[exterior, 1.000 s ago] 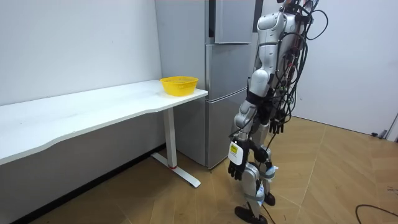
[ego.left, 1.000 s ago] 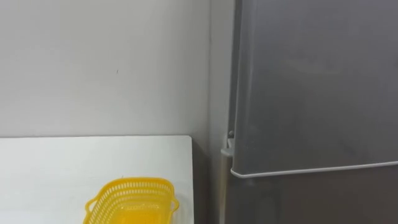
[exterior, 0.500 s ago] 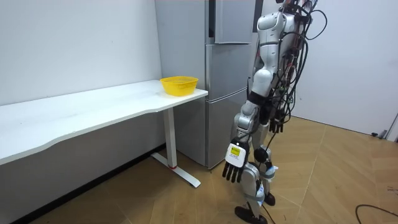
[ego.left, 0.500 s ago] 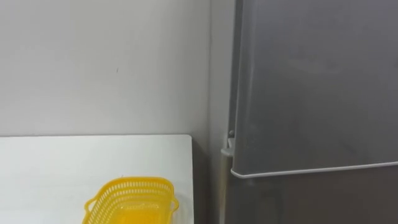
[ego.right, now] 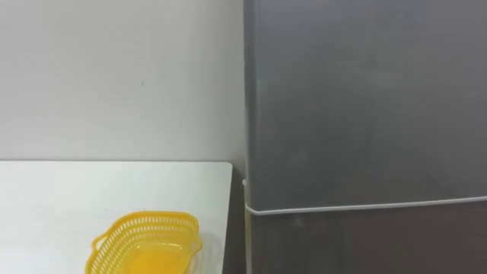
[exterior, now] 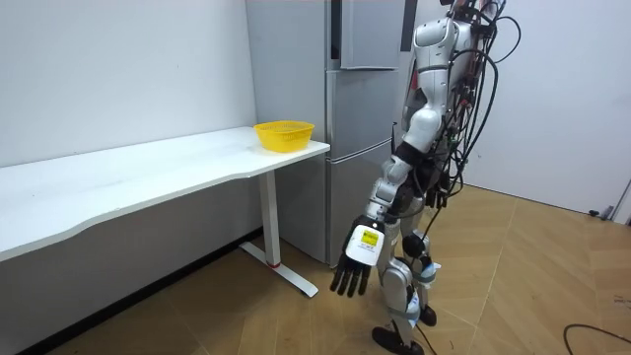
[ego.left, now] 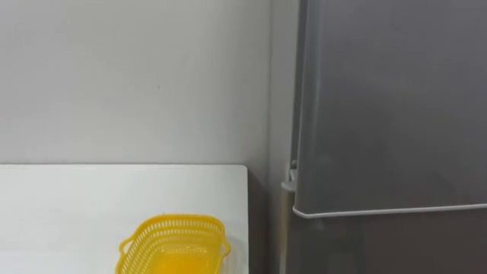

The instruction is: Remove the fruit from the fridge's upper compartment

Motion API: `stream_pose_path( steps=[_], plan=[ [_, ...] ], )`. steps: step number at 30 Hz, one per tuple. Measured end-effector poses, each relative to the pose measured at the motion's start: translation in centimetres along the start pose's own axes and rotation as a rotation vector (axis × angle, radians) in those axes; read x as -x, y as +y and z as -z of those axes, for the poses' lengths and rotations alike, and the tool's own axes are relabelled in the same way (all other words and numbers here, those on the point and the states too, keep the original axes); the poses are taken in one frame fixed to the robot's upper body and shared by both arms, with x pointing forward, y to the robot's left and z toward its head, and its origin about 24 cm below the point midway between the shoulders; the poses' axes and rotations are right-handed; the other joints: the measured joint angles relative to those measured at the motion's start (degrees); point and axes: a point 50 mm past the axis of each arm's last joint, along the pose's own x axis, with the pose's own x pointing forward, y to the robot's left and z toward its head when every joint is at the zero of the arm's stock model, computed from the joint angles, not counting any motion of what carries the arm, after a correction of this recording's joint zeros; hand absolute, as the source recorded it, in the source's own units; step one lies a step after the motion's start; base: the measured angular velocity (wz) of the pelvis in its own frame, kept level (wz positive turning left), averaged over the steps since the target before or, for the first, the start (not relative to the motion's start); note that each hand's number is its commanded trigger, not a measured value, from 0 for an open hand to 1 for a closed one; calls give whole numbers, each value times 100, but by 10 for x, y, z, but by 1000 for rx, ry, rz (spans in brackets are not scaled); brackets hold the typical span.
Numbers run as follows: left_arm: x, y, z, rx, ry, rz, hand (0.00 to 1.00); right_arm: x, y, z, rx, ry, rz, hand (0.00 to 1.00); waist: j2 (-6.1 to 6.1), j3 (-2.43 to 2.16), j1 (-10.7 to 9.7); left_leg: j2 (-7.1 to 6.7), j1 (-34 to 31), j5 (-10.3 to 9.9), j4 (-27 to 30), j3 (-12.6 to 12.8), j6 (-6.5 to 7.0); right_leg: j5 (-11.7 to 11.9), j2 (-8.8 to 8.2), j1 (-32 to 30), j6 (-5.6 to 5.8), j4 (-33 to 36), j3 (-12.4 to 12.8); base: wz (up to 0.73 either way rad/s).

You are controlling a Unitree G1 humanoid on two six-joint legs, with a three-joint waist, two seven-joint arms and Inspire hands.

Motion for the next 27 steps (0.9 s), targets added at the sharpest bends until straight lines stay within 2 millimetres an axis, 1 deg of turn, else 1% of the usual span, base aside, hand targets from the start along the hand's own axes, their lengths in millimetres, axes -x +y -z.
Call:
stream_pose_path(
  steps=[3,7,9,10,11,12,13,15,16,18,19,21,22,24,26,27],
  plan=[
    [3,-2,-17,159,-31,-42,0,0,-2,-4,-3,-26,13,0,23,-11,25,-8,-10,0,-5,-1,0,2,10,-15,-2,8,15,0],
    [7,-1,-36,355,-69,-69,0,1,-4,-11,-3,-66,19,0,19,-11,35,-4,0,2,-49,6,-4,5,22,-31,-7,9,31,-1],
    [13,0,-55,466,-115,-82,0,1,-5,-11,-2,-79,21,0,25,-22,40,-11,5,2,-64,0,-4,5,27,-28,-7,-6,34,0],
    [15,0,-60,490,-134,-87,0,1,-5,-11,-4,-81,21,0,15,-20,45,-11,8,2,-71,-6,-4,5,27,-25,-7,-6,30,0],
    [19,1,-72,548,-171,-88,0,1,-6,-11,-21,-87,25,0,28,-29,119,-11,19,2,-74,-3,-4,5,27,-24,-7,0,24,-4],
    [24,1,-83,599,-206,-90,0,1,-7,-9,-37,-90,30,0,24,-27,155,-10,35,2,-74,-3,-4,5,25,-19,-7,5,27,-5],
    [26,2,-89,623,-227,-92,0,1,-7,-10,-37,-91,32,0,36,-35,162,-10,38,3,-73,-4,-4,5,23,-17,-7,6,30,-4],
    [39,2,-112,702,-307,-81,0,1,-7,-11,-34,-98,48,0,38,-33,174,-13,24,3,-54,-14,-3,5,18,-24,-7,0,25,0],
    [43,3,-118,719,-331,-79,0,1,-6,-11,-35,-101,52,0,32,-30,173,-15,20,3,-52,-24,-3,5,17,-30,-7,-1,24,3],
    [63,6,-141,801,-445,-63,0,2,-6,-13,-40,-128,60,0,27,-24,183,-14,21,3,-46,-37,-3,5,12,-31,-6,-13,22,0],
    [68,7,-146,815,-477,-65,0,2,-7,-14,-40,-135,63,0,28,-24,191,-14,20,3,-46,-38,-3,4,11,-28,-6,-10,17,0],
    [95,14,-169,830,-656,-78,0,2,-6,-14,-45,-151,68,0,23,-15,162,-13,20,3,-46,-36,-3,5,17,-31,-7,-10,34,0],
    [102,17,-175,835,-711,-81,0,2,-6,-12,-46,-150,70,0,26,-13,181,-16,16,3,-46,-40,-3,5,19,-32,-7,-10,41,0],
    [126,29,-194,858,-892,-96,0,3,-8,-12,-62,-166,81,0,55,-12,189,-13,10,3,-50,-40,-3,4,20,-30,-6,-6,32,0],
    [140,40,-203,887,-995,-115,0,3,-10,-9,-72,-169,89,0,78,2,172,-6,11,3,-62,-45,-3,4,20,-35,-6,-8,28,0],
    [147,44,-206,907,-1039,-123,0,3,-10,-7,-70,-164,90,0,110,4,161,-6,5,2,-65,-54,-3,4,19,-34,-6,-15,19,0]
  ],
)
